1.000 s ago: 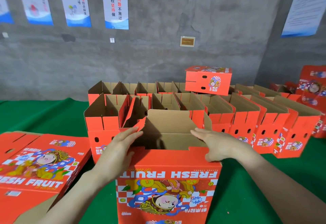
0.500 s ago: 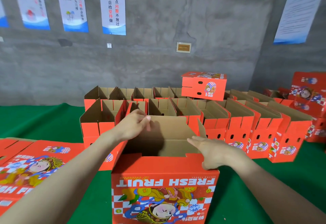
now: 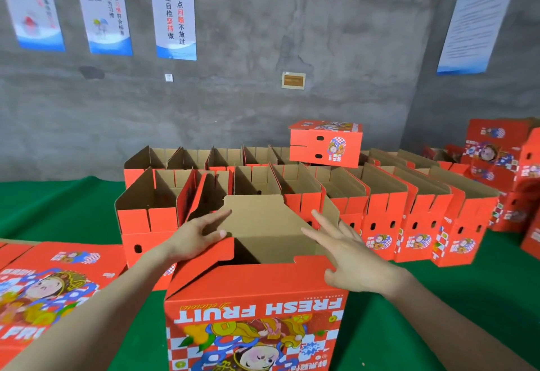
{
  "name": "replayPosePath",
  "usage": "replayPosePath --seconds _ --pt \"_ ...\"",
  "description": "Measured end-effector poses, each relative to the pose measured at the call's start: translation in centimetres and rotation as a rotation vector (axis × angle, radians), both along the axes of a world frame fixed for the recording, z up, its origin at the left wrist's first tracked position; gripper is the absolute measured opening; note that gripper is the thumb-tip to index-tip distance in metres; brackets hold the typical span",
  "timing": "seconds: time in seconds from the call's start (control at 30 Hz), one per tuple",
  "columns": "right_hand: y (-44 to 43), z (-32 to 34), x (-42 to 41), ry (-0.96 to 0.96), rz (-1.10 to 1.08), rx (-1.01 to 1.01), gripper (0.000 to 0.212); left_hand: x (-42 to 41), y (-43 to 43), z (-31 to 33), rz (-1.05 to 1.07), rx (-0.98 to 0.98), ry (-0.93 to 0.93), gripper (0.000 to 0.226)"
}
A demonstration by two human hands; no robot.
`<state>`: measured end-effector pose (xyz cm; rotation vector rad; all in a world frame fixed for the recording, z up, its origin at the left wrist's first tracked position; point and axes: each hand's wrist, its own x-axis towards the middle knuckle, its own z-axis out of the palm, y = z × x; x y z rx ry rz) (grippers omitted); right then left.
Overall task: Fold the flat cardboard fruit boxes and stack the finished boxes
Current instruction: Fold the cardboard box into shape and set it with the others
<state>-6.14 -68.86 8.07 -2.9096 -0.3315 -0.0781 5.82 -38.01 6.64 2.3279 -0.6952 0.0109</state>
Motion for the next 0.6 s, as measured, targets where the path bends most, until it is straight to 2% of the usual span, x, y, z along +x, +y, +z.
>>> replayPosePath --seconds 0.13,0.3,0.37,0.43,0.5,0.6 --pt "0.0 -0.4 -0.7 -0.138 0.189 0.113 0.103 0.7 -0.3 -0.4 0.061 -0.021 -0.077 0.065" --pt "0.3 -1.4 -0.7 -0.181 0.253 0.175 0.101 0.8 -0.4 -0.7 0.072 -0.028 -0.127 0.068" --pt "0.2 -2.1 -0.3 -0.129 0.229 0.248 0.092 0.5 -0.4 -0.7 0.110 0.018 -0.197 0.068" --pt "0.0 -2.6 0.1 -0.095 0.179 0.285 0.074 0.0 -0.6 -0.4 0.140 0.057 -0.309 0.070" --pt "-0.2 -3.0 0.4 -0.113 0.141 0.312 0.055 -0.5 -0.9 -0.1 0.142 0.029 -0.402 0.074" --pt "-0.3 -3.5 0.4 -0.150 0.128 0.345 0.044 -1.2 -1.0 0.5 0.169 -0.056 -0.470 0.075"
